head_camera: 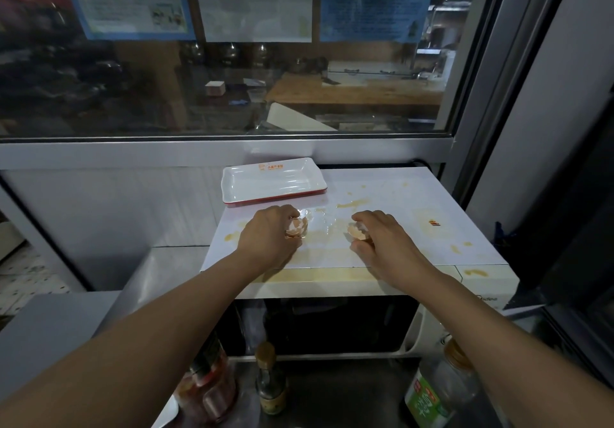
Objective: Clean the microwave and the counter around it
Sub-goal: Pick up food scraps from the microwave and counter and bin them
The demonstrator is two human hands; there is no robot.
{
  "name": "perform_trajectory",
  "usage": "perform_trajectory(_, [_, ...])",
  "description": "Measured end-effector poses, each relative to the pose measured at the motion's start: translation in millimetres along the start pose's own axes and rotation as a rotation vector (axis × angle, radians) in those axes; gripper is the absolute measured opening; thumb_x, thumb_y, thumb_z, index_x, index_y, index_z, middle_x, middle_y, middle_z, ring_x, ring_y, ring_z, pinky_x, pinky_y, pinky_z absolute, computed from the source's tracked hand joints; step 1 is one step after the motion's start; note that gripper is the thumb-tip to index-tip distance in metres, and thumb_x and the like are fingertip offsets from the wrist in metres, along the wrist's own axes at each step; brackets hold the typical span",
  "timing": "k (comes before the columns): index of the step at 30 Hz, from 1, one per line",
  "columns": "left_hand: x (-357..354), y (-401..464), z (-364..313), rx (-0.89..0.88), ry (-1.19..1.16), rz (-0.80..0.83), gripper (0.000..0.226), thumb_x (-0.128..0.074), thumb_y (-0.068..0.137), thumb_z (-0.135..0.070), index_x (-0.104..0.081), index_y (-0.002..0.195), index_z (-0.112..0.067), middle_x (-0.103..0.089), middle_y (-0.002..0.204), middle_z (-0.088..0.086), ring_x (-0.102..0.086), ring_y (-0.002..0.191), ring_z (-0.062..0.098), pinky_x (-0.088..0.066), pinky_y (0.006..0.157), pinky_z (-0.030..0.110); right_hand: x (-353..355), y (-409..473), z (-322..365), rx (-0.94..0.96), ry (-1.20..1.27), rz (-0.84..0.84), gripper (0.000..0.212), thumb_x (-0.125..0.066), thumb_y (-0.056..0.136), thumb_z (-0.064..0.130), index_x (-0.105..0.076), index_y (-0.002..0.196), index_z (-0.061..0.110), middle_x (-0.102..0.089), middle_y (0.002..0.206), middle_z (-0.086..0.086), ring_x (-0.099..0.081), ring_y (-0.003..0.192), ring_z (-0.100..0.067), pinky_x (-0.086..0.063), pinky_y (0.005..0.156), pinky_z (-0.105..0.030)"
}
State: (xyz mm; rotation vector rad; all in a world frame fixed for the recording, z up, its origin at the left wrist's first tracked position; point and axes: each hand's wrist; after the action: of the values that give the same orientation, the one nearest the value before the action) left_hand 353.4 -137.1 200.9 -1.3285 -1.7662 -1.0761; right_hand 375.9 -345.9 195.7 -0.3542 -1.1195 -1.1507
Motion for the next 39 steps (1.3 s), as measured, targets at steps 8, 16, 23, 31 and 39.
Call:
perform_trajectory(8, [6.9,-6.4,-8.2,-0.004,-0.029,-0.009,0.055,-0.075,0.073,-0.025,-0.057,0.124,-0.019,-0.064,0.121,0.002,-0.058,0.109,0.022,-0.048,0.09,0.031,3.8,-2.0,2.3,-0.025,0.024,0.003,0.041,-0.054,0.091,0.018,-0.046,0.13,0.011,-0.052,0.124,-0.006,-0.042,0.115,-0.022,-0.039,0.089,-0.031])
perform_trajectory(16, [21.4,-25.0,-26.5,-0.055,-0.061,-0.013,0.052,-0.074,0.077,-0.026,-0.056,0.125,-0.017,-0.063,0.122,0.002,-0.056,0.112,0.021,-0.045,0.09,0.029,15.6,-12.4,6.5,0.009,0.038,-0.019,0.041,-0.055,0.091,0.02,-0.045,0.13,0.013,-0.051,0.124,-0.005,-0.043,0.112,-0.019,-0.03,0.08,-0.023])
perform_trajectory(23, [29.2,-56.3,-43.2,-0.072,-0.107,0.009,0.049,-0.072,0.078,-0.031,-0.057,0.123,-0.019,-0.065,0.116,0.005,-0.058,0.108,0.022,-0.047,0.087,0.03,31.2,-41.4,18.9,0.02,0.011,-0.041,0.043,-0.057,0.092,0.023,-0.044,0.132,0.015,-0.051,0.127,-0.004,-0.045,0.115,-0.019,-0.032,0.081,-0.023])
perform_trajectory(31, [34.1,-97.5,-58.9,-0.199,-0.144,0.057,0.049,-0.072,0.079,-0.027,-0.057,0.125,-0.019,-0.061,0.125,0.0,-0.054,0.116,0.019,-0.039,0.088,0.022,52.1,-98.0,49.6,-0.034,-0.072,-0.102,0.043,-0.059,0.091,0.027,-0.045,0.13,0.015,-0.054,0.124,-0.005,-0.05,0.111,-0.02,-0.037,0.084,-0.025])
perform_trajectory(39, [58.3,-153.2,-50.8,-0.41,-0.186,0.151,0.051,-0.073,0.077,-0.021,-0.057,0.124,-0.016,-0.062,0.123,0.005,-0.056,0.113,0.022,-0.044,0.091,0.027,53.0,-179.7,112.5,-0.179,-0.146,-0.2,0.043,-0.061,0.09,0.025,-0.047,0.13,0.013,-0.054,0.124,-0.007,-0.055,0.104,-0.023,-0.036,0.079,-0.026])
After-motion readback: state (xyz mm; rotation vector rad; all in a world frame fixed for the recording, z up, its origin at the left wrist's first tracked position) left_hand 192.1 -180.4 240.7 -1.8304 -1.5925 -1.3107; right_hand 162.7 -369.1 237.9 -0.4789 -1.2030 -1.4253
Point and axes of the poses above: each hand's wrist, its own y-axis towards the middle knuckle, its own x-axis out of the back of the hand, z = x × y
